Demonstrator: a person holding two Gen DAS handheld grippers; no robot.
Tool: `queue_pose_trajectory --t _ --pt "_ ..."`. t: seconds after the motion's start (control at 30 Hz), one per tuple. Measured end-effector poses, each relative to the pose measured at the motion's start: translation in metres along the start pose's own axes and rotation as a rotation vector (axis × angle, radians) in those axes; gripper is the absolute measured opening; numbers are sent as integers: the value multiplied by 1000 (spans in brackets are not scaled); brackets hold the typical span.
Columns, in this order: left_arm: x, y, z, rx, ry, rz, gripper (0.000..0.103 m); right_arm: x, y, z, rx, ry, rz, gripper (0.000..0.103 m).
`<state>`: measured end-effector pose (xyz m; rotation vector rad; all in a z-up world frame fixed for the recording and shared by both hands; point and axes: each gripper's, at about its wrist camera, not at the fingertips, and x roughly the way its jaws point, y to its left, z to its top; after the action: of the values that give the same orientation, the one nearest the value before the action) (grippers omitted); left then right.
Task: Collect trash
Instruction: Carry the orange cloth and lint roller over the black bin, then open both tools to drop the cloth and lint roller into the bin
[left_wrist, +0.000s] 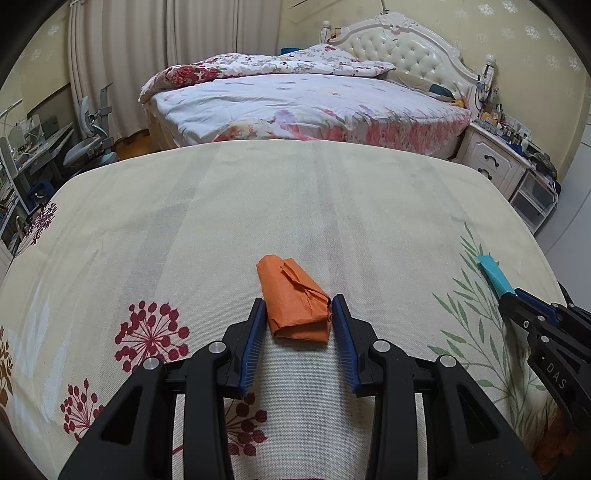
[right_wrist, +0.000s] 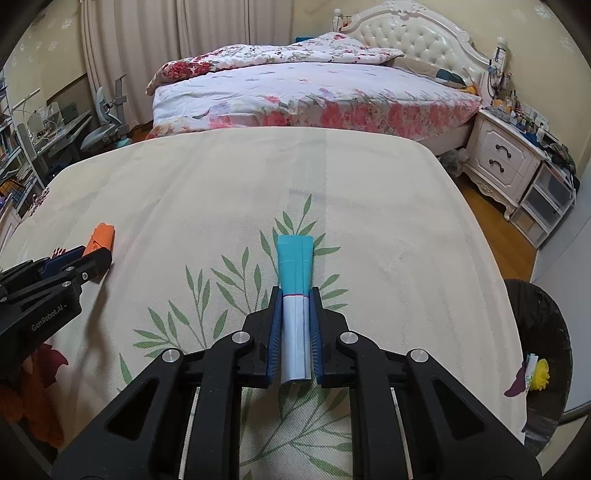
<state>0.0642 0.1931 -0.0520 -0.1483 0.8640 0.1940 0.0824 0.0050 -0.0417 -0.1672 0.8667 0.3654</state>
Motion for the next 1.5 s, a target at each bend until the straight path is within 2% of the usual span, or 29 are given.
queue_pose_trajectory --t 0.27,0.5,0.7,1.03,1.3,1.5 --pt "-8 -6 -1 14 -29 -6 37 -15 -6 -11 20 -37 -14 14" --pt "-22 -33 -11 49 -66 -70 37 -42 -31 -25 71 -89 -47 14" --pt "-35 -74 -12 108 -106 -143 37 -69 -68 -36 135 -133 -103 14" --pt "-48 -157 -9 234 -148 -263 37 -103 -137 -60 256 -194 -251 14" --pt "-53 -225 -9 325 -181 -351 37 -116 -180 -74 343 -220 -326 14" --pt "-44 -264 -5 369 -184 -376 37 -112 -203 -81 376 -223 -380 14"
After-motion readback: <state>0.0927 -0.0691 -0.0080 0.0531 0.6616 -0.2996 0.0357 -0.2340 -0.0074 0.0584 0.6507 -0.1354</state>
